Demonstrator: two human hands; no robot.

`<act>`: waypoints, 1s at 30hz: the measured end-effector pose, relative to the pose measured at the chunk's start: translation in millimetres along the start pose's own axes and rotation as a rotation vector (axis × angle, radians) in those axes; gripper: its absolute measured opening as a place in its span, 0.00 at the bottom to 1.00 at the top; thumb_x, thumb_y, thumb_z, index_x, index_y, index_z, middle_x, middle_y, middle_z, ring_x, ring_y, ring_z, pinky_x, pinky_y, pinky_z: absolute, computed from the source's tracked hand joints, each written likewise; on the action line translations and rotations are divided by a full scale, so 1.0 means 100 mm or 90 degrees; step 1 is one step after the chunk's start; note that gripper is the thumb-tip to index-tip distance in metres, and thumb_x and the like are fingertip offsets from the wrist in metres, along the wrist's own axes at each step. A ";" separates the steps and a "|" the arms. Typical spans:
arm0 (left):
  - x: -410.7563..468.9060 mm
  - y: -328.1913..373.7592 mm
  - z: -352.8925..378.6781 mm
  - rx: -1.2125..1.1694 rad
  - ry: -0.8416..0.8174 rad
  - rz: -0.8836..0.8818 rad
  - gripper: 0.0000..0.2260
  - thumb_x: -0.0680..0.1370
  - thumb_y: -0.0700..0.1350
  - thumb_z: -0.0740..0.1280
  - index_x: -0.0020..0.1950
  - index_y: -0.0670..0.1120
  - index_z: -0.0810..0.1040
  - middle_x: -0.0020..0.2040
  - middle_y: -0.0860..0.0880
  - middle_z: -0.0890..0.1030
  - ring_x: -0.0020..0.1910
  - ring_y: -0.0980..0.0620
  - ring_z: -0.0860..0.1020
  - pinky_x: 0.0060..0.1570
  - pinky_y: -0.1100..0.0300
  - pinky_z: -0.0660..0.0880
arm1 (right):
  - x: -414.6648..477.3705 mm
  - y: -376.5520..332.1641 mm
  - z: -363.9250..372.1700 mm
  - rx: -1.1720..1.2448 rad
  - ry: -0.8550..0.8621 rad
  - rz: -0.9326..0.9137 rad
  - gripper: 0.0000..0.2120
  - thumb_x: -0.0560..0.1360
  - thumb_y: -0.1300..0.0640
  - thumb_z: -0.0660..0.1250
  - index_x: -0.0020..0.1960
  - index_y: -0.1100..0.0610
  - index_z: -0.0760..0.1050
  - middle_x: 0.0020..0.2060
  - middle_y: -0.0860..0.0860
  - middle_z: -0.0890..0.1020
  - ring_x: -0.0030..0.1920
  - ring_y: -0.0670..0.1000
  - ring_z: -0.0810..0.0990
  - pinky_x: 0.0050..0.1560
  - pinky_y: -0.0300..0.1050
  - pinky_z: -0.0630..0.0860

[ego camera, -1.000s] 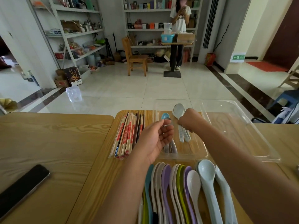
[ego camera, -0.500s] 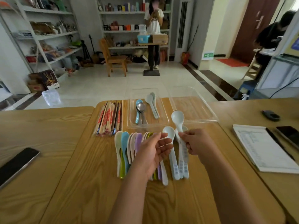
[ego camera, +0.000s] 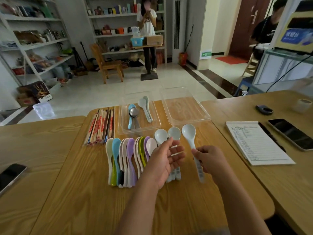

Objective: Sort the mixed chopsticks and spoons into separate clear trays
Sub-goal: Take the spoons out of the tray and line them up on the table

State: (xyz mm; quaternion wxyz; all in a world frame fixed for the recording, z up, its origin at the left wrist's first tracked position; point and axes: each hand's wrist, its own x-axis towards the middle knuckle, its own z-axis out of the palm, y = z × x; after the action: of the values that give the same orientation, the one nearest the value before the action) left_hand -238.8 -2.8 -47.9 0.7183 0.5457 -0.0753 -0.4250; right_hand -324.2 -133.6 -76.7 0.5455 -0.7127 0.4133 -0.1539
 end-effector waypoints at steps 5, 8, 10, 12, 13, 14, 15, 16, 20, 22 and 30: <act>0.06 -0.03 0.01 0.013 -0.005 -0.003 0.16 0.82 0.53 0.60 0.57 0.43 0.80 0.51 0.43 0.84 0.47 0.49 0.82 0.49 0.55 0.78 | 0.08 0.04 0.03 -0.053 0.024 0.021 0.10 0.78 0.54 0.68 0.44 0.61 0.80 0.31 0.54 0.76 0.31 0.50 0.73 0.34 0.45 0.71; 0.08 -0.06 0.01 0.020 -0.016 -0.002 0.15 0.82 0.52 0.60 0.57 0.43 0.80 0.49 0.43 0.85 0.46 0.49 0.82 0.49 0.56 0.78 | 0.13 0.05 0.07 -0.105 0.019 0.032 0.10 0.79 0.51 0.67 0.46 0.57 0.80 0.35 0.54 0.81 0.33 0.50 0.76 0.33 0.43 0.72; 0.10 -0.06 0.01 0.018 -0.018 -0.001 0.15 0.82 0.52 0.60 0.56 0.42 0.80 0.48 0.44 0.85 0.45 0.49 0.82 0.49 0.55 0.78 | 0.17 0.04 0.10 -0.115 0.022 0.034 0.10 0.79 0.51 0.67 0.48 0.57 0.81 0.37 0.54 0.82 0.34 0.50 0.77 0.32 0.42 0.71; 0.12 -0.06 0.01 0.018 -0.019 0.001 0.15 0.82 0.52 0.60 0.56 0.42 0.80 0.48 0.44 0.85 0.45 0.49 0.82 0.50 0.55 0.78 | 0.22 0.06 0.13 -0.127 0.038 0.031 0.10 0.79 0.51 0.67 0.49 0.57 0.81 0.36 0.53 0.81 0.33 0.49 0.77 0.31 0.42 0.71; 0.13 -0.06 0.01 0.020 -0.021 0.001 0.15 0.82 0.52 0.60 0.57 0.42 0.80 0.48 0.44 0.85 0.45 0.49 0.82 0.50 0.55 0.78 | 0.24 0.06 0.15 -0.136 0.047 0.029 0.10 0.79 0.51 0.67 0.49 0.58 0.81 0.35 0.53 0.81 0.33 0.49 0.77 0.31 0.42 0.71; 0.14 -0.06 0.01 0.023 -0.021 0.000 0.15 0.82 0.52 0.60 0.57 0.42 0.80 0.48 0.44 0.85 0.45 0.49 0.82 0.51 0.55 0.78 | 0.25 0.06 0.17 -0.147 0.056 0.026 0.10 0.79 0.51 0.67 0.49 0.58 0.81 0.35 0.53 0.81 0.33 0.49 0.77 0.31 0.43 0.71; 0.14 -0.07 0.01 0.025 -0.021 -0.002 0.15 0.82 0.52 0.60 0.57 0.42 0.80 0.48 0.44 0.85 0.46 0.49 0.82 0.51 0.55 0.78 | 0.26 0.07 0.18 -0.159 0.064 0.021 0.10 0.79 0.51 0.67 0.51 0.58 0.81 0.35 0.53 0.81 0.34 0.49 0.78 0.32 0.44 0.72; 0.15 -0.07 0.01 0.026 -0.020 -0.004 0.15 0.82 0.52 0.61 0.57 0.42 0.80 0.48 0.44 0.85 0.46 0.49 0.82 0.51 0.55 0.78 | 0.27 0.07 0.19 -0.169 0.072 0.016 0.11 0.79 0.51 0.67 0.53 0.58 0.81 0.35 0.52 0.81 0.34 0.49 0.78 0.33 0.45 0.74; 0.17 -0.09 0.00 0.021 -0.017 -0.011 0.15 0.82 0.52 0.62 0.57 0.42 0.80 0.48 0.43 0.84 0.46 0.48 0.82 0.51 0.55 0.78 | 0.28 0.07 0.21 -0.173 0.093 0.011 0.16 0.79 0.52 0.67 0.64 0.57 0.77 0.36 0.46 0.76 0.36 0.45 0.76 0.36 0.44 0.74; 0.17 -0.09 -0.01 0.017 -0.016 -0.012 0.15 0.82 0.52 0.61 0.57 0.42 0.80 0.48 0.43 0.85 0.46 0.48 0.82 0.52 0.54 0.78 | 0.30 0.07 0.22 -0.184 0.094 0.012 0.17 0.79 0.52 0.67 0.65 0.56 0.77 0.38 0.46 0.77 0.38 0.46 0.76 0.39 0.45 0.77; 0.13 -0.08 -0.02 0.009 -0.009 -0.015 0.15 0.82 0.51 0.60 0.57 0.42 0.80 0.48 0.42 0.85 0.46 0.48 0.83 0.48 0.56 0.79 | 0.26 0.05 0.18 -0.188 0.127 -0.010 0.17 0.79 0.53 0.66 0.66 0.57 0.76 0.44 0.47 0.77 0.41 0.46 0.77 0.41 0.44 0.75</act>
State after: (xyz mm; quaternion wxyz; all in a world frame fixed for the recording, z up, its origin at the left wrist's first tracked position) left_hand -233.4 -10.8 -60.3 0.7088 0.5486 -0.0774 -0.4366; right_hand -298.7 -142.1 -93.9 0.3896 -0.7698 0.4777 -0.1657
